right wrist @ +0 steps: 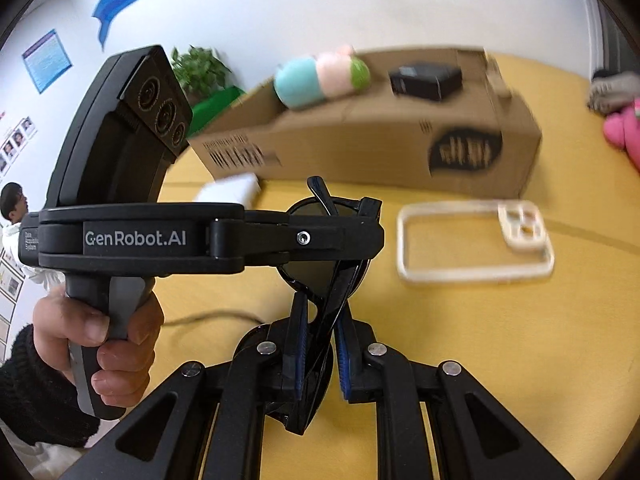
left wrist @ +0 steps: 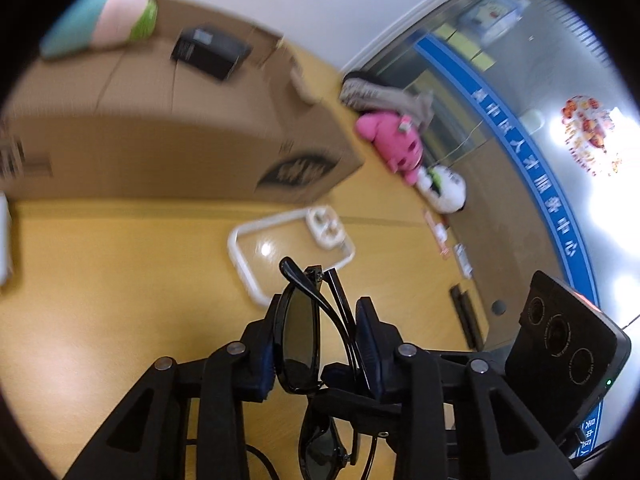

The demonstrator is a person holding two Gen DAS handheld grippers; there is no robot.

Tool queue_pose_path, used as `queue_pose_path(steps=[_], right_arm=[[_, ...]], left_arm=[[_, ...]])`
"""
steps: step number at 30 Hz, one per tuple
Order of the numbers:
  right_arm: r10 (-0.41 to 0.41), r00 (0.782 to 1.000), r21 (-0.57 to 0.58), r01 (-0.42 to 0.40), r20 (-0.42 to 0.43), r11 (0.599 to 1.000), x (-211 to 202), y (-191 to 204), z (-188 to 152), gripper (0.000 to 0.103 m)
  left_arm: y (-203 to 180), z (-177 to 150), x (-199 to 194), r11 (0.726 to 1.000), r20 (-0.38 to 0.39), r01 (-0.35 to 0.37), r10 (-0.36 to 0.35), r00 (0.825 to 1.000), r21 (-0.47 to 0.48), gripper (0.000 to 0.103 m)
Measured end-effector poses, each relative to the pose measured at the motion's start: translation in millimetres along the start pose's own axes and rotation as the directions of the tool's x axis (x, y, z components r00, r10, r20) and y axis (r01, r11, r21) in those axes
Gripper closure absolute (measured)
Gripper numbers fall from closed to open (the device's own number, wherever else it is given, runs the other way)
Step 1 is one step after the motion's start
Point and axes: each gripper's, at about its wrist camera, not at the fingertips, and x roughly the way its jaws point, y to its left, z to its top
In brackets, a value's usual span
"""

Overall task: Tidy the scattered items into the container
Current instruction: 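Close both grippers together on the black sunglasses on the table, then lift the sunglasses with both grippers and carry them over the cardboard box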

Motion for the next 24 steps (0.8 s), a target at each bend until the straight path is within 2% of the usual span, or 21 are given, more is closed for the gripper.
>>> queue_pose_path(steps=[6,11,15,19,24], right_arm=[[0.019,0.995,-0.087,-0.011,0.1,0.996,-19.3,37.9,53.5,0.089],[0.074,0.985,-0.152,-0.05,0.158,0.987,-22.4,65.4,106.7,0.089],[0.133,0.974,-0.182,-0.1,0.181,0.978,-17.7,82.3,160.3,0.089],[0.16,0.965,-0.211,-0.115,0.21,0.971,-17.7,96.1,213.3,0.089],[0.195,0.957,-0.227,-0.146,0.213,0.963,-12.0,101.6,271.4,0.089]], left_arm=[[-18.0,47.3,-59.5,0.997,0.106,0.004,-0.013,0.994,0.079,0.072],[-23.4,93.6,-111.3,0.992,0.179,-0.019,-0.003,0.984,0.122,0.074],[-21.3,138.5,-152.0,0.988,0.225,-0.05,0.017,0.974,0.144,0.076],[-23.0,182.9,-185.3,0.983,0.265,-0.083,0.036,0.964,0.166,0.076],[-15.8,238.0,-213.5,0.984,0.282,-0.08,0.032,0.959,0.162,0.077]])
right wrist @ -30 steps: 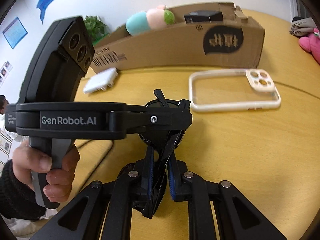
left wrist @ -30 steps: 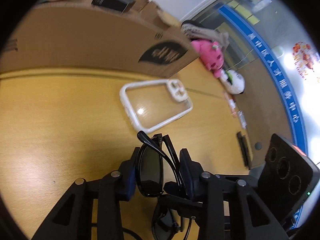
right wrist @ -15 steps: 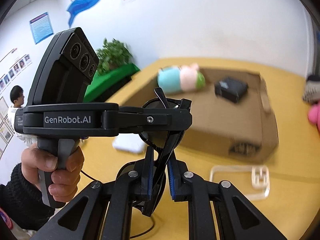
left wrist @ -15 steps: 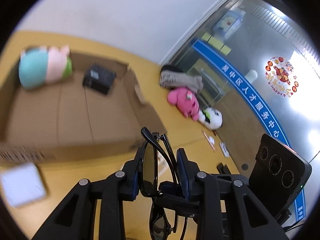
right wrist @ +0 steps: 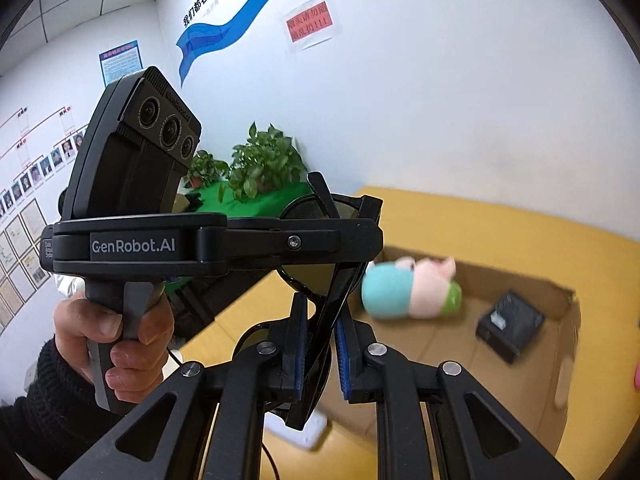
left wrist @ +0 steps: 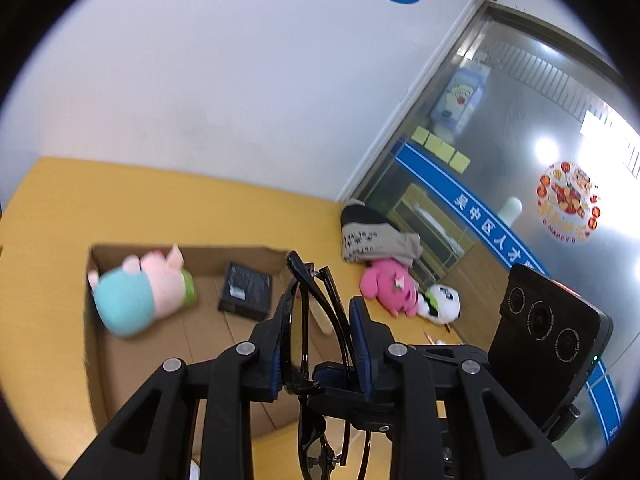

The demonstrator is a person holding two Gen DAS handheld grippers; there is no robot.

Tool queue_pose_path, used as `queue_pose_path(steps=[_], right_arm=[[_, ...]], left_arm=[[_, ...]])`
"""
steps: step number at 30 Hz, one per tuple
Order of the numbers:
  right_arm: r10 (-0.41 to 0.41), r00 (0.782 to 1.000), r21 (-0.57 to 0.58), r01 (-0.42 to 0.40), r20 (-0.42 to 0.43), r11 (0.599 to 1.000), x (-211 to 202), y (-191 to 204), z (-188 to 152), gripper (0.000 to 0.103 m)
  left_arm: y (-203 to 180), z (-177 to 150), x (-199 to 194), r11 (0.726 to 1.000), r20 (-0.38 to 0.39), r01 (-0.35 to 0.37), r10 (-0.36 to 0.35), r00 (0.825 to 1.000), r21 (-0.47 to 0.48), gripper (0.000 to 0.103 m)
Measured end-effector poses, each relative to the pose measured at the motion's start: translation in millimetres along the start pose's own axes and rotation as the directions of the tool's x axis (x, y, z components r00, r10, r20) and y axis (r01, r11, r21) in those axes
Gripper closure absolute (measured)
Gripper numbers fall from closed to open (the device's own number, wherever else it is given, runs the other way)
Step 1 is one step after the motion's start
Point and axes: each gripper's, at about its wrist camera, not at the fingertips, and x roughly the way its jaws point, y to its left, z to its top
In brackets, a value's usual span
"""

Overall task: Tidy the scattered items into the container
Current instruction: 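Lift the sunglasses with both grippers and carry them over the cardboard box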

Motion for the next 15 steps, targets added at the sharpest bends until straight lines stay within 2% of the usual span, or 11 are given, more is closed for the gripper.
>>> queue_pose_path(steps=[6,10,15], right_arm=[[0.033,0.999,0.031,-0.032,-0.03,0.999,37.9,-21.0,36.1,0.089],[0.065,0.996,0.066,-0.061,-0.057,0.996,67.4,-39.8,32.1,0.089],[0.104,0.987,0.14,-0.087,-0.12,0.986,117.8,-61.5,8.0,0.089]], left_arm=[[31.6,39.8,13.3,0.999,-0.018,-0.014,0.013,1.0,-0.046,0.078],[59.7,42.7,30.2,0.995,-0.051,-0.038,0.034,0.998,-0.087,0.078],[107.6,24.2,60.5,0.986,-0.131,-0.076,0.057,0.99,-0.149,0.078]])
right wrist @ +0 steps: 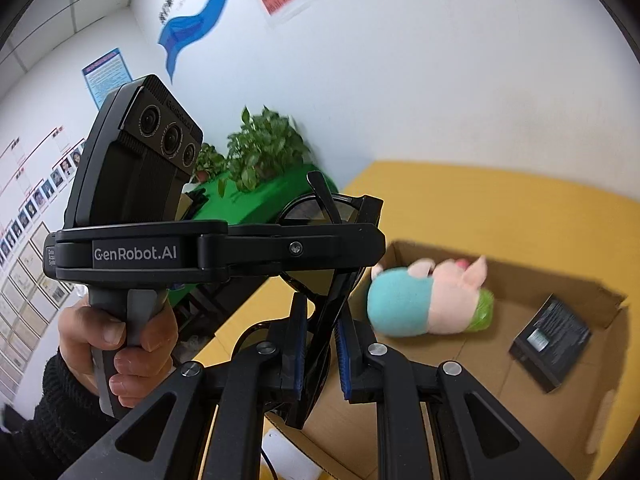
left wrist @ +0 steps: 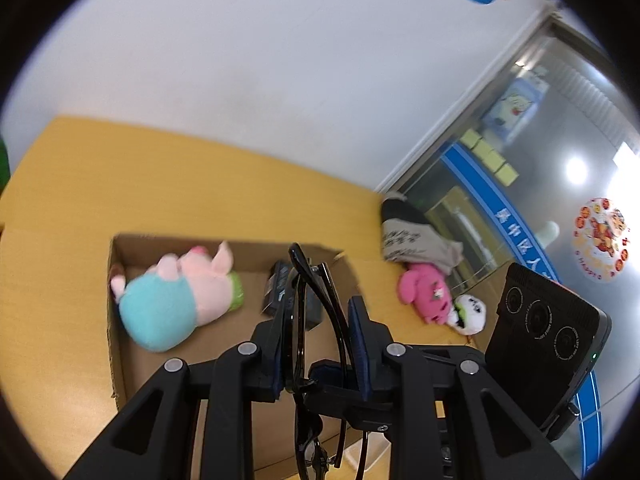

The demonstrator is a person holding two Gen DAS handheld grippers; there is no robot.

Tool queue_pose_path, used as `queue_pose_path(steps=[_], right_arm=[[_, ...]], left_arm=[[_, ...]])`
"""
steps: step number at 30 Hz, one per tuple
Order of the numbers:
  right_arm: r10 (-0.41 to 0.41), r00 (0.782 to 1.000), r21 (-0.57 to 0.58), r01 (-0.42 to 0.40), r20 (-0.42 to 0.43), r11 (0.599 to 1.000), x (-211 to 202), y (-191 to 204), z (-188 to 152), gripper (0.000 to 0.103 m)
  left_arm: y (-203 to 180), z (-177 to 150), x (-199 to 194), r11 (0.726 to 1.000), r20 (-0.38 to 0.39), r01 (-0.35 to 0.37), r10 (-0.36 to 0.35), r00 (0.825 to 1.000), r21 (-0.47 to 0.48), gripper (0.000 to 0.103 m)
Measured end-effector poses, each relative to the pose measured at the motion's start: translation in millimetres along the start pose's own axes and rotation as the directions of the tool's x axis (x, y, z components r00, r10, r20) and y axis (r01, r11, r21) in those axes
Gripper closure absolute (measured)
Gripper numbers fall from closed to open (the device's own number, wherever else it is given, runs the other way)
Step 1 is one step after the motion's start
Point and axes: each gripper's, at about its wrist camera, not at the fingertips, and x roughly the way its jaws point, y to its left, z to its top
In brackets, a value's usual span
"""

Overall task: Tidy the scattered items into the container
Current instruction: 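Lift the sunglasses with both grippers and carry them over the cardboard box, then open both grippers to drop the sunglasses into the box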

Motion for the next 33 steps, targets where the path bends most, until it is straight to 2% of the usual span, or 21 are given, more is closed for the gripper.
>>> queue_pose_path(steps=[7,13,21,25,30,33], right_arm=[[0.05,0.994,0.126,-0.038,-0.097,0.991,70.7,-42.4,-32.3,0.089],[0.087,0.985,0.228,-0.052,-0.149,0.972,108.1,-71.9,-60.4,0.088],[0.091,0.977,0.348,-0.018,-0.194,0.937,134.1,-88.7,-91.1,0.087],[0.077,0.966,0.375,0.022,-0.245,0.927,142.5,-92.0,-95.9,0.085],[0.072,0.939,0.408,0.077,-0.336,0.91,157.5,-99.2,-101.1,0.083],[0.043,0.92,0.404,0.129,-0.391,0.906,165.5,-103.7,-103.4,0.089]], left_arm=[[72.9,-26.1,53.9,0.992,-0.125,-0.049,0.035,0.992,-0.114,0.078],[108.4,-47.7,88.0,0.983,-0.207,-0.091,0.057,0.977,-0.159,0.078],[129.6,-68.4,119.4,0.973,-0.291,-0.162,0.11,0.95,-0.162,0.078],[135.7,-77.7,129.6,0.969,-0.323,-0.195,0.137,0.936,-0.153,0.078],[139.3,-87.5,143.6,0.96,-0.368,-0.255,0.196,0.909,-0.119,0.078],[136.5,-90.3,151.2,0.95,-0.381,-0.299,0.244,0.892,-0.094,0.078]])
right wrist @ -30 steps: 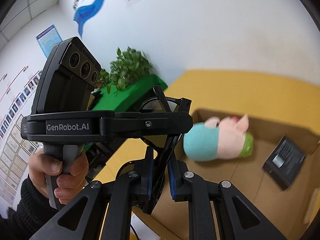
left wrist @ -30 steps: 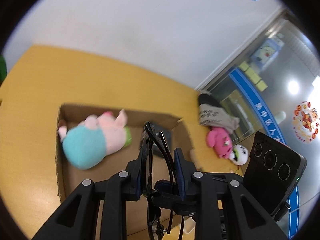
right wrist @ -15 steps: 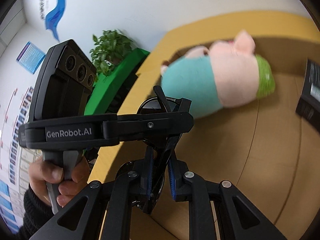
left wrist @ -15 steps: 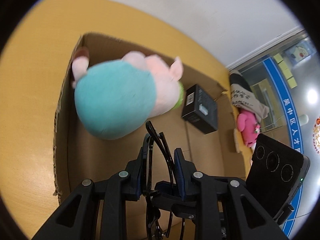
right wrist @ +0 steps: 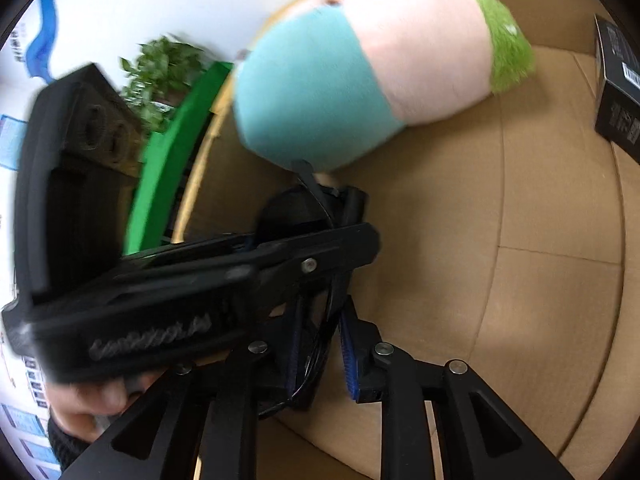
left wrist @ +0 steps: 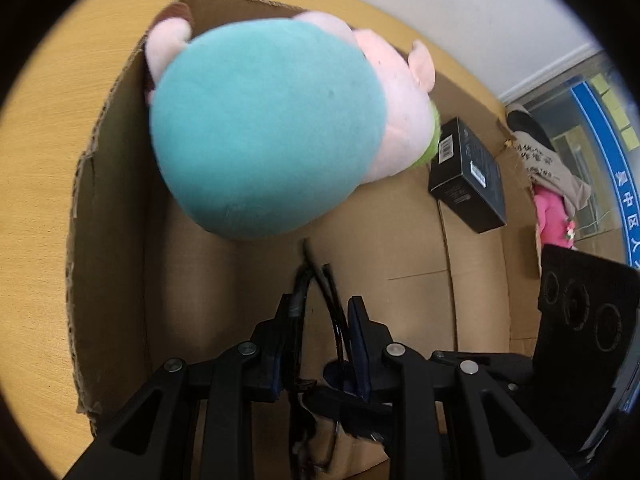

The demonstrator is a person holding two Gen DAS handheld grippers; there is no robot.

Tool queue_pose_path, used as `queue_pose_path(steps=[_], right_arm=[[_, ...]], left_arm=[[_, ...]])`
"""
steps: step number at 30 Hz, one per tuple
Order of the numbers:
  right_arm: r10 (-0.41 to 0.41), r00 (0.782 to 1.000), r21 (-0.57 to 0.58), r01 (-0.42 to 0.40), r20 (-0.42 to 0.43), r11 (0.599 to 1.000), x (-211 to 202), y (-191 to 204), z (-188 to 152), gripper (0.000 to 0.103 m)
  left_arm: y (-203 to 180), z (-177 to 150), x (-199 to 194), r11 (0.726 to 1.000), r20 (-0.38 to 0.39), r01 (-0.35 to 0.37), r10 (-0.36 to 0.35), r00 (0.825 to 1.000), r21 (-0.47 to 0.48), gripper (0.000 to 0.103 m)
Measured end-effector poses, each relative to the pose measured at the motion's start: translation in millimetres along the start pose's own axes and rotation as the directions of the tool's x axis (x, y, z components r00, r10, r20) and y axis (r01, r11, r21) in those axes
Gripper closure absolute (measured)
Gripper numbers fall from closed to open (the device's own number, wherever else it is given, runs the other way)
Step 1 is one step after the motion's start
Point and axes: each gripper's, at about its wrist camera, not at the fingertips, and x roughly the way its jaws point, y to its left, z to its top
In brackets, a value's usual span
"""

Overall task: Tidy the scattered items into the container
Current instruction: 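Open both grippers to drop the sunglasses into the box, then move both grippers back toward the white phone case on the table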

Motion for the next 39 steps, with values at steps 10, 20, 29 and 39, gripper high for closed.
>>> queue_pose_path(steps=[10,20,29,39], right_arm=[[-0.017,1.0,0.01,0.017,-0.007,1.0,-3.7,-3.0,-0.9,0.069],[-0.115,0.935,-0.136,0.169,0.336,0.976,-96.6,26.3,-64.7,0.007],[-0.375,0.722,-0.078,0.509,0.581,0.857,-186.4,22.0,-148.5,0.0],[-0.398,0.695,-0.092,0.553,0.599,0.828,-189.5,19.9,-168.0,0.0]], left_arm=[[-5.0,-1.8,6.0,0.99,0.013,-0.136,0.136,0.991,0.027,0.076],[-24.4,-39.1,-95.7,0.973,0.308,-0.228,0.208,0.928,0.03,0.04],[-91.6,-146.7,-141.9,0.943,0.628,-0.327,0.216,0.748,0.064,0.023],[-115.6,-193.8,-118.0,0.936,0.603,-0.348,0.25,0.758,0.05,0.023]])
